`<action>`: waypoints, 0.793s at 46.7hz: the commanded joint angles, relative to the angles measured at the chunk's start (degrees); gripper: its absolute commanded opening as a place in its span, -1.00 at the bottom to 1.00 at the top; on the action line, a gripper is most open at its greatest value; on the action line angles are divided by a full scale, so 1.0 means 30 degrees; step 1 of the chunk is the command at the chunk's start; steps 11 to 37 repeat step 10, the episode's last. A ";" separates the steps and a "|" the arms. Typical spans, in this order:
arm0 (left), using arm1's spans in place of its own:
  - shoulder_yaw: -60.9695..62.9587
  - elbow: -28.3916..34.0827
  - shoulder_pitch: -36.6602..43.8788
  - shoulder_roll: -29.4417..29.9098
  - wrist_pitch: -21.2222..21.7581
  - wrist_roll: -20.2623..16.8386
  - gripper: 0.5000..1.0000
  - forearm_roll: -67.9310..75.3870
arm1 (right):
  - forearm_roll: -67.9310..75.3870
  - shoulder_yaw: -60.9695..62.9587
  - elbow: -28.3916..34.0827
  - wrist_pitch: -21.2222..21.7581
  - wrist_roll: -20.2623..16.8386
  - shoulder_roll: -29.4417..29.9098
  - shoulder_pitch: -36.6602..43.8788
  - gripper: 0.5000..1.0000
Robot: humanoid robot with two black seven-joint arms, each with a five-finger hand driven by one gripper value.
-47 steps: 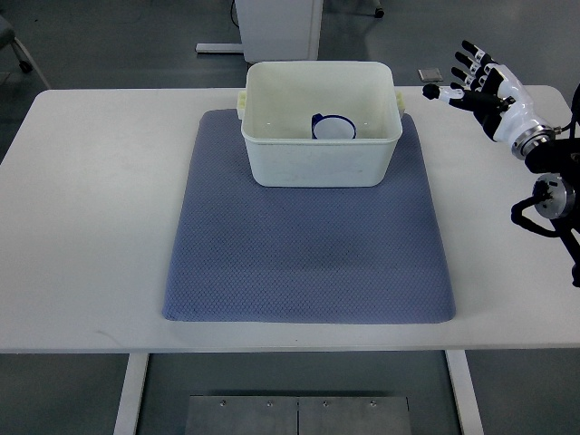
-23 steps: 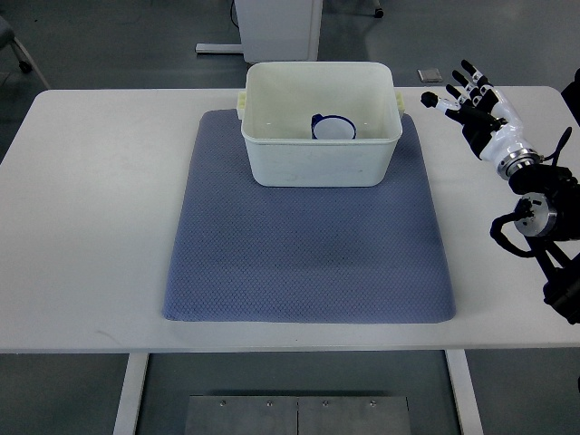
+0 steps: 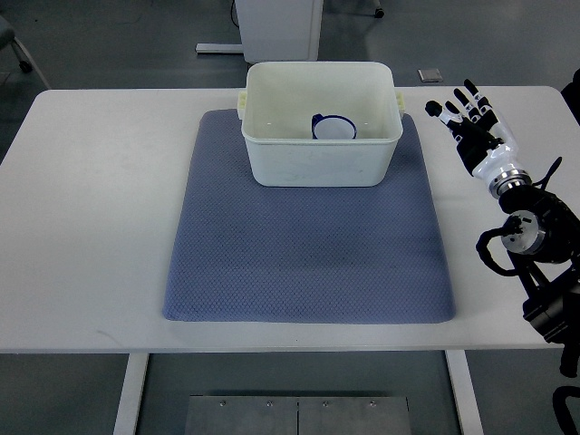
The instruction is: Place cup in box with right hand
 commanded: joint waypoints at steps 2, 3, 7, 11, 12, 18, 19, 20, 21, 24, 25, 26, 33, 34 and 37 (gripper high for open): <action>-0.0015 -0.0008 -0.0002 -0.0001 0.0002 0.0007 1.00 0.0000 | -0.0031 0.0193 -0.0054 -0.0029 0.0065 0.0405 -0.0350 1.00; 0.0042 -0.0008 -0.0002 -0.0001 0.0002 -0.0022 1.00 0.0000 | -0.0002 0.0194 -0.0025 -0.0001 0.0065 0.0493 -0.0438 1.00; -0.0016 -0.0008 -0.0002 -0.0001 0.0002 0.0007 1.00 0.0000 | -0.0030 0.0194 -0.0025 0.0000 0.0065 0.0698 -0.0673 1.00; 0.0043 -0.0008 -0.0002 -0.0001 0.0002 0.0007 1.00 0.0000 | -0.0002 0.0194 -0.0025 0.0000 0.0065 0.0816 -0.0819 1.00; 0.0043 -0.0008 -0.0002 -0.0001 0.0002 0.0007 1.00 0.0000 | -0.0002 0.0194 -0.0025 0.0000 0.0065 0.0816 -0.0819 1.00; 0.0043 -0.0008 -0.0002 -0.0001 0.0002 0.0007 1.00 0.0000 | -0.0002 0.0194 -0.0025 0.0000 0.0065 0.0816 -0.0819 1.00; 0.0043 -0.0008 -0.0002 -0.0001 0.0002 0.0007 1.00 0.0000 | -0.0002 0.0194 -0.0025 0.0000 0.0065 0.0816 -0.0819 1.00; 0.0043 -0.0008 -0.0002 -0.0001 0.0002 0.0007 1.00 0.0000 | -0.0002 0.0194 -0.0025 0.0000 0.0065 0.0816 -0.0819 1.00; 0.0043 -0.0008 -0.0002 -0.0001 0.0002 0.0007 1.00 0.0000 | -0.0002 0.0194 -0.0025 0.0000 0.0065 0.0816 -0.0819 1.00; 0.0043 -0.0008 -0.0002 -0.0001 0.0002 0.0007 1.00 0.0000 | -0.0002 0.0194 -0.0025 0.0000 0.0065 0.0816 -0.0819 1.00; 0.0043 -0.0008 -0.0002 -0.0001 0.0002 0.0007 1.00 0.0000 | -0.0002 0.0194 -0.0025 0.0000 0.0065 0.0816 -0.0819 1.00; 0.0043 -0.0008 -0.0002 -0.0001 0.0002 0.0007 1.00 0.0000 | -0.0002 0.0194 -0.0025 0.0000 0.0065 0.0816 -0.0819 1.00; 0.0043 -0.0008 -0.0002 -0.0001 0.0002 0.0007 1.00 0.0000 | -0.0002 0.0194 -0.0025 0.0000 0.0065 0.0816 -0.0819 1.00; 0.0043 -0.0008 -0.0002 -0.0001 0.0002 0.0007 1.00 0.0000 | -0.0002 0.0194 -0.0025 0.0000 0.0065 0.0816 -0.0819 1.00; 0.0043 -0.0008 -0.0002 -0.0001 0.0002 0.0007 1.00 0.0000 | -0.0002 0.0194 -0.0025 0.0000 0.0065 0.0816 -0.0819 1.00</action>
